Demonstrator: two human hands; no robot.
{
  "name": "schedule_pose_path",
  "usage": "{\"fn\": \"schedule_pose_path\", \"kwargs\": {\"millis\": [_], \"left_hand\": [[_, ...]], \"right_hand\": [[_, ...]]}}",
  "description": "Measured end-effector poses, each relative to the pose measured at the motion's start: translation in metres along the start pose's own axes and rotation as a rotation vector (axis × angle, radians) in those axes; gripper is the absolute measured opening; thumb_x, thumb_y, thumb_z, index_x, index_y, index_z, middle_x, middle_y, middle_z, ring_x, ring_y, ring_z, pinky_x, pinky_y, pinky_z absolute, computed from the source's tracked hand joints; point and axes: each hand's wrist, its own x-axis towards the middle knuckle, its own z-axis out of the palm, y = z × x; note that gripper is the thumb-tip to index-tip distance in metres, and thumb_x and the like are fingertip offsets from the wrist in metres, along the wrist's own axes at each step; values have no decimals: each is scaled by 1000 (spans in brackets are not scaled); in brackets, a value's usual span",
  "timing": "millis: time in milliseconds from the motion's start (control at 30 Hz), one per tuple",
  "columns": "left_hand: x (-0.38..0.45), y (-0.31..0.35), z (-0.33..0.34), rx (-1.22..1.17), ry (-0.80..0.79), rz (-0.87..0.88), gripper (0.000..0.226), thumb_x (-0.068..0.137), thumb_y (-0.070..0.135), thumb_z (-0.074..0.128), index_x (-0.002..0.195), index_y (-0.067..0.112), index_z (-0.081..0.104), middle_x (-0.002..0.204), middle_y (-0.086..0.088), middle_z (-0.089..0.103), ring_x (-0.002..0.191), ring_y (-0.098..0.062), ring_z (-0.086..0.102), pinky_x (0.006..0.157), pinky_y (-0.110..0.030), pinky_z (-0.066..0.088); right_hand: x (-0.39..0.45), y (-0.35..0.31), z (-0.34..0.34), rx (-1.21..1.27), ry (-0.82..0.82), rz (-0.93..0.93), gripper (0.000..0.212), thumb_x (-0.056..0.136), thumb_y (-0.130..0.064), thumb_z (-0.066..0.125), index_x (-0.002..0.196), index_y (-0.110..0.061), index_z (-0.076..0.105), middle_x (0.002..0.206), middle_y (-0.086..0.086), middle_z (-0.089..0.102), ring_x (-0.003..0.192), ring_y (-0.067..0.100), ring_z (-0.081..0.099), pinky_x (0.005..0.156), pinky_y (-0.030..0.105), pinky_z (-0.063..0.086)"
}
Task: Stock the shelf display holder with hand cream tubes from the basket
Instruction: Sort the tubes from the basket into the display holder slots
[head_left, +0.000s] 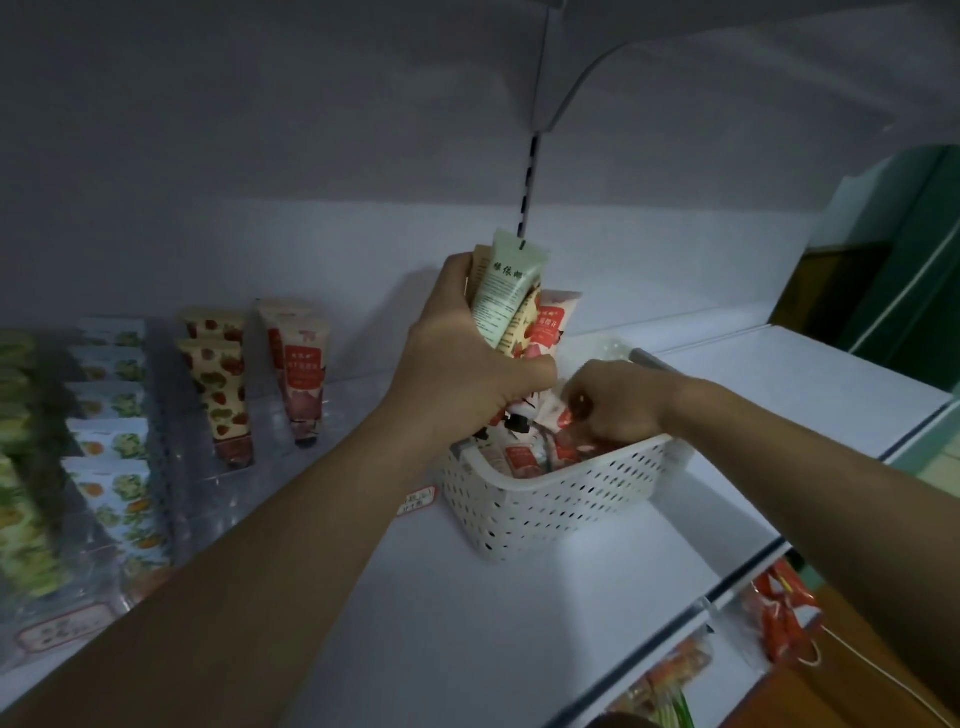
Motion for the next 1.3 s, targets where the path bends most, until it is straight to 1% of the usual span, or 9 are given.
{"fn": "schedule_pose_path", "kwargs": {"millis": [100,233,367,533,700,800,1067,1133,1300], "left_hand": [[-1,0,2,-47,29,-1,71,66,9,87,118,36,47,95,13,66,77,5,67,58,-17,57],[2,5,-1,-292,115,-51,67,64,3,87,121,20,56,101,3,73,83,-5,73,68,-27,61],[2,24,-23,-441,184,-10,74,59,11,84,127,14,56,112,-2,73,100,-18,74,84,-39,61],[-35,44,-67,-332,217,81,65,63,14,82,124,16,56,106,-2,73,96,-18,74,78,-32,60],[-88,45,-124,-253,289,98,58,52,22,87,103,34,61,90,9,76,87,-16,76,69,-30,60],[-114,31,-142,-226,313,54,61,50,28,85,107,23,63,91,2,76,85,-19,75,70,-31,59],[-151,-10,-143,-128,294,-37,76,56,-4,91,114,27,55,91,15,75,82,-3,73,64,-18,56],[-155,-16,-141,-100,244,-4,75,62,-10,83,116,31,54,98,11,74,89,-6,72,67,-20,57],[-160,-26,-137,-25,186,-20,82,66,-17,82,117,42,55,105,13,71,96,-6,70,74,-22,58]], "right_hand": [[-2,0,-2,330,154,-50,21,96,-35,64,91,-15,66,76,-2,73,57,6,67,59,23,50],[-16,-6,-12,880,460,-152,29,102,-31,54,105,-4,65,86,9,72,72,22,68,67,36,53],[-46,-35,-20,1137,448,-299,36,101,-33,57,115,-1,62,81,23,61,65,27,57,56,34,47],[-63,-87,-24,1215,378,-476,34,96,-28,66,103,5,61,58,2,52,47,13,45,44,25,36],[-67,-148,-2,1366,249,-617,28,98,-24,64,74,-12,59,54,3,49,46,14,41,46,25,32],[-56,-176,22,1469,228,-599,22,96,-22,66,82,-6,61,52,0,51,42,11,44,44,21,31],[-28,-164,42,1390,368,-516,28,98,-24,63,73,-13,58,47,-4,52,40,10,42,41,22,34],[-20,-152,38,1355,400,-492,26,97,-24,64,77,-9,59,49,-2,56,40,11,43,41,23,37],[-1,-131,34,1391,420,-439,24,98,-22,64,90,1,67,80,14,75,43,12,46,44,27,39]]}}
